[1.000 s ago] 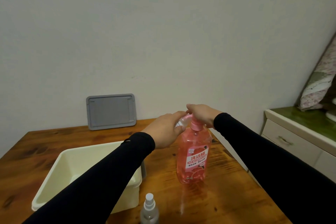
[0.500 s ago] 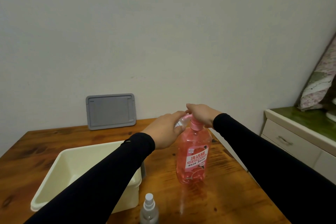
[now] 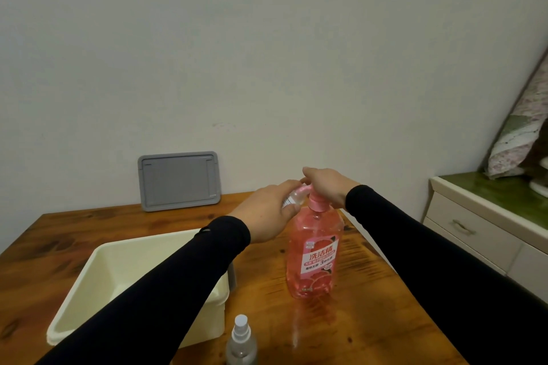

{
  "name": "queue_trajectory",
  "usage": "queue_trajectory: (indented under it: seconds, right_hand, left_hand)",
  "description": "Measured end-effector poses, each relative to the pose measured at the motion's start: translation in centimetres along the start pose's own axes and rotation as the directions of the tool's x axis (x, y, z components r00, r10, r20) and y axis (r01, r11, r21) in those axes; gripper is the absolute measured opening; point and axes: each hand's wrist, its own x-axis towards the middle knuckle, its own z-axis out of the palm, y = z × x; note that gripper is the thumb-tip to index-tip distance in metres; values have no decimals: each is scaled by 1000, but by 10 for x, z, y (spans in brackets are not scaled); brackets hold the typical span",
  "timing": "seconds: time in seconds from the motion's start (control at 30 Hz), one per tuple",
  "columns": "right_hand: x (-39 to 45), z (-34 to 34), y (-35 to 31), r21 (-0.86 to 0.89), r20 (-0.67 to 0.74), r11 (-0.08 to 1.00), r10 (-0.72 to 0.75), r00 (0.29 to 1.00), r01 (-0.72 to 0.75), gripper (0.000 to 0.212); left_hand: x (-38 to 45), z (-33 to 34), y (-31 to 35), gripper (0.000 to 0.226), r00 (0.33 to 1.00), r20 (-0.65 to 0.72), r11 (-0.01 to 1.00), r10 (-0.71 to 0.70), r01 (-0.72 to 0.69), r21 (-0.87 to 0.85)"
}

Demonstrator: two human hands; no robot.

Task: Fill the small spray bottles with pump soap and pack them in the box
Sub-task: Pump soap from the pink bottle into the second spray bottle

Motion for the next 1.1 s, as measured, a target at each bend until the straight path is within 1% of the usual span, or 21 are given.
queue_trajectory:
  seconds: [0.1, 0.3, 0.43, 0.5, 0.67, 0.73, 0.83, 0.93, 1.0, 1.1]
  right_hand:
    - [-1, -2, -1, -1, 3, 1000, 6, 1000, -6, 49]
    - [-2, -13, -10, 26, 11, 999, -18, 1000, 18, 55]
    - [2, -4, -4, 29, -1, 999, -17, 1000, 17, 51]
    - [2, 0, 1, 33, 4, 999, -2, 1000, 2, 50]
    - [1, -2, 1, 21, 10, 1000, 8, 1000, -9, 52]
    - [0, -6, -3, 49, 8, 999, -8, 1000, 7, 52]
    - [1, -12, -8, 43, 20, 999, -24, 1000, 23, 54]
    - [5, -8, -5, 50, 6, 999, -18, 1000, 18, 50]
    - [7, -2, -1, 43, 1, 999, -20, 1000, 20, 46]
    - [8, 2, 5, 65, 13, 998, -2, 1000, 1, 48]
  left_hand:
    - [0, -1, 1, 47, 1000, 10, 1000, -6, 6, 2]
    - [5, -11, 4, 45, 1000, -20, 1000, 10, -10, 6]
    - [0, -3, 2, 47, 1000, -25, 1000, 2, -3, -22]
    - [-1, 1, 1, 46, 1000, -14, 1000, 2, -2, -6]
    - [1, -2, 2, 47, 1000, 12, 1000, -6, 6, 1]
    - [2, -7, 3, 46, 1000, 1, 1000, -3, 3, -4]
    - [4, -12, 4, 46, 1000, -17, 1000, 10, -10, 9]
    - [3, -8, 3, 46, 1000, -26, 1000, 12, -13, -4]
    - [0, -3, 1, 46, 1000, -20, 1000, 9, -9, -17]
    - [0, 1, -1, 47, 1000, -2, 1000, -2, 2, -8]
